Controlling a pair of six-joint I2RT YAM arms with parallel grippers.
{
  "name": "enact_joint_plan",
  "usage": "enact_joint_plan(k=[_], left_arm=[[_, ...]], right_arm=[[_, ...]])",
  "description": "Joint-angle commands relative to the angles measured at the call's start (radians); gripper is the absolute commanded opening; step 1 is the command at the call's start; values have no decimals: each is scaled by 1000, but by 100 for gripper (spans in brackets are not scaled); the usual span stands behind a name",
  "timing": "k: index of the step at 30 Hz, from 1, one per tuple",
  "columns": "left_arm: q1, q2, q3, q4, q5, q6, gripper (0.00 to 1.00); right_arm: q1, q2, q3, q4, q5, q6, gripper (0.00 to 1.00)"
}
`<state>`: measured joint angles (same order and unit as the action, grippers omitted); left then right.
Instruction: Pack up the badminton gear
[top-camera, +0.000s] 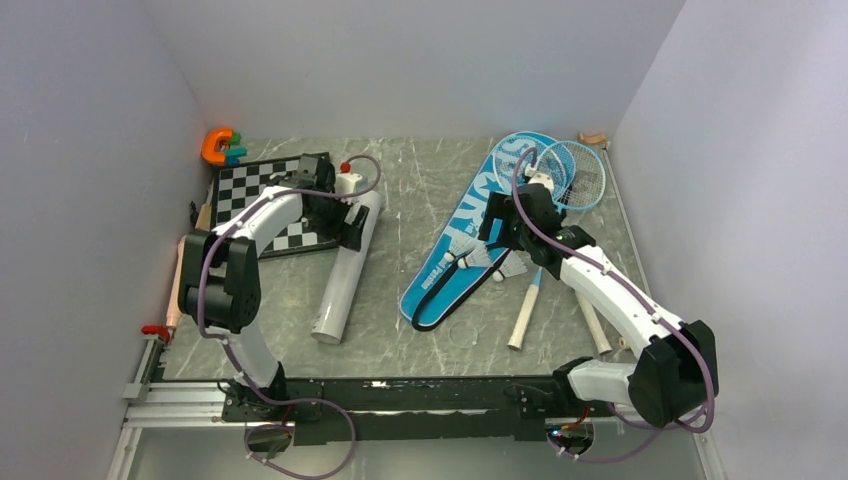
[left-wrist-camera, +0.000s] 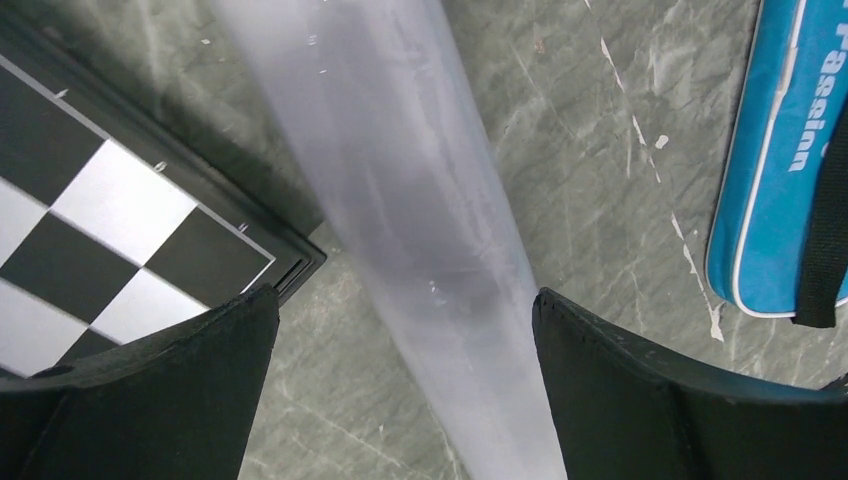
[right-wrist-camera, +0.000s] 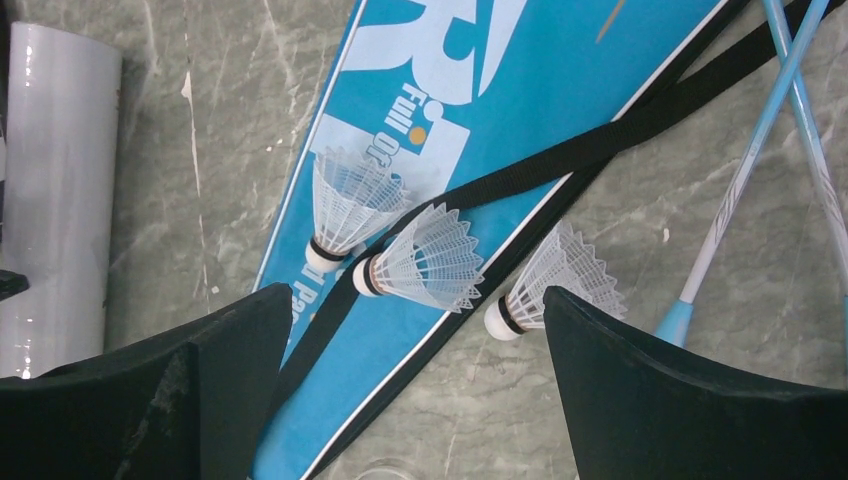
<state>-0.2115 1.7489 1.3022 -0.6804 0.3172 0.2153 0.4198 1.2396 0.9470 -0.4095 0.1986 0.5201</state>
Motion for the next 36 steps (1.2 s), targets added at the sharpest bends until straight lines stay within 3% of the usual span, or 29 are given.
enact_joint_plan(k=[1, 13, 18, 23, 28, 32, 34, 36], left_arm=[[-34, 32, 28, 26, 14, 43, 99], [-91, 58, -82, 34, 46, 176, 99], [-127, 35, -150, -24, 32, 271, 85], [-147, -52, -240, -34, 3, 325, 82], [-149, -144, -317, -97, -37, 383, 72], [-150, -234, -427, -79, -96, 405, 79], [-150, -243, -456, -62, -112, 409, 93], [-150, -229, -460, -55, -111, 406, 99]], right_arm=[[4, -22, -5, -8, -14, 18, 100], [2, -25, -11, -1, -4, 13, 100], [-10, 51, 45, 9, -19, -6, 99], [-36, 109, 95, 27, -76, -16, 97], [-71, 148, 125, 48, -131, -22, 97], [-85, 186, 140, 82, -175, -13, 97], [-84, 212, 150, 102, -204, -12, 97], [-85, 245, 166, 106, -255, -12, 96]])
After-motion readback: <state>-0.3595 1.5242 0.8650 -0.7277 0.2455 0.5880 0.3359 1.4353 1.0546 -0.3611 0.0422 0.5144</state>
